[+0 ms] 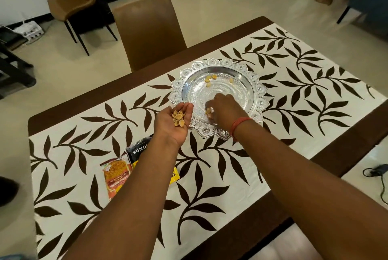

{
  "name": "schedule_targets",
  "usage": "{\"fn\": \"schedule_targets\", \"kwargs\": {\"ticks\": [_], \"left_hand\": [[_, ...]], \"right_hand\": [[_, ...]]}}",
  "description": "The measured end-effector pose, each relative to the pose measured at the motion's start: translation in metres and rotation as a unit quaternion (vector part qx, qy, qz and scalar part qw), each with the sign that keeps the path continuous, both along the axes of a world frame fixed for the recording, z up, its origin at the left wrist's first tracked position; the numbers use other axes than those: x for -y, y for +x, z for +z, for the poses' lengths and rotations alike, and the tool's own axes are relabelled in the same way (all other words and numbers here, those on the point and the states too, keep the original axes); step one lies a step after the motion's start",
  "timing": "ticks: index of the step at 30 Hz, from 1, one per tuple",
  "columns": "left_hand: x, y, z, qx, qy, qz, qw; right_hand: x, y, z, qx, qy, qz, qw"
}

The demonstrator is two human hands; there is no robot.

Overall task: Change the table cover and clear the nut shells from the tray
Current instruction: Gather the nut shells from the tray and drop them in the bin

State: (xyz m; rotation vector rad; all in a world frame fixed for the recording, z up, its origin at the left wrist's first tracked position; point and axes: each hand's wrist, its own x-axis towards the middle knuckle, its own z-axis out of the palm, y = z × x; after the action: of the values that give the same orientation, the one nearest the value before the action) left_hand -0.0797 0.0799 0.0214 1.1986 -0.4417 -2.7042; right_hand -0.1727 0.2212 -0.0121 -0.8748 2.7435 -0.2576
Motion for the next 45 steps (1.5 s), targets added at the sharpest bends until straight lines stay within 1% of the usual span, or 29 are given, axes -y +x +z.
{"fn": "schedule_targets", "kwargs": {"ticks": [3, 5, 9, 16, 18, 20, 23, 27, 33, 36, 40, 42, 43, 45], "left_hand": [[0.001, 0.002, 0.001, -0.01, 0.017, 0.016, 1.0], [-0.001, 0.003, -0.001, -0.014, 0.024, 0.021, 0.999], [-0.005, 0.007, -0.004, -0.007, 0.028, 0.017, 0.999], [0.0, 0.012, -0.006, 0.002, 0.012, 0.021, 1.0], [0.002, 0.015, -0.007, 0.008, 0.012, 0.024, 1.0], [0.004, 0.018, -0.01, 0.016, 0.013, 0.024, 1.0], [0.006, 0.022, -0.015, 0.028, 0.008, 0.021, 0.999], [0.006, 0.024, -0.017, 0.034, 0.004, 0.017, 0.999], [0.007, 0.025, -0.019, 0.036, 0.004, 0.012, 0.999], [0.007, 0.026, -0.019, 0.036, 0.005, 0.007, 0.999], [0.008, 0.028, -0.019, 0.038, 0.009, -0.001, 0.999], [0.007, 0.027, -0.018, 0.033, 0.012, -0.007, 0.999], [0.006, 0.027, -0.018, 0.027, 0.011, -0.011, 1.0], [0.006, 0.027, -0.016, 0.014, 0.01, -0.017, 1.0]], "right_hand": [[0.001, 0.008, -0.012, -0.051, -0.039, 0.048, 0.997], [0.004, 0.01, -0.011, -0.075, -0.039, 0.076, 0.994], [0.011, 0.01, -0.01, -0.079, -0.028, 0.1, 0.991], [0.016, 0.008, -0.007, -0.048, -0.037, 0.048, 0.997], [0.019, 0.011, -0.002, -0.019, -0.028, 0.031, 0.999], [0.021, 0.013, 0.003, 0.028, -0.022, 0.024, 0.999], [0.021, 0.017, 0.012, 0.09, -0.065, 0.013, 0.994], [0.017, 0.019, 0.024, 0.123, -0.099, 0.004, 0.987], [0.016, 0.026, 0.023, 0.118, -0.126, -0.006, 0.985], [0.018, 0.029, 0.024, 0.095, -0.138, -0.009, 0.986], [0.025, 0.034, 0.042, 0.057, -0.216, -0.03, 0.974], [0.036, 0.041, 0.054, 0.065, -0.245, -0.006, 0.967], [0.043, 0.044, 0.06, 0.077, -0.24, 0.024, 0.967], [0.054, 0.048, 0.067, 0.084, -0.197, 0.089, 0.973]]}}
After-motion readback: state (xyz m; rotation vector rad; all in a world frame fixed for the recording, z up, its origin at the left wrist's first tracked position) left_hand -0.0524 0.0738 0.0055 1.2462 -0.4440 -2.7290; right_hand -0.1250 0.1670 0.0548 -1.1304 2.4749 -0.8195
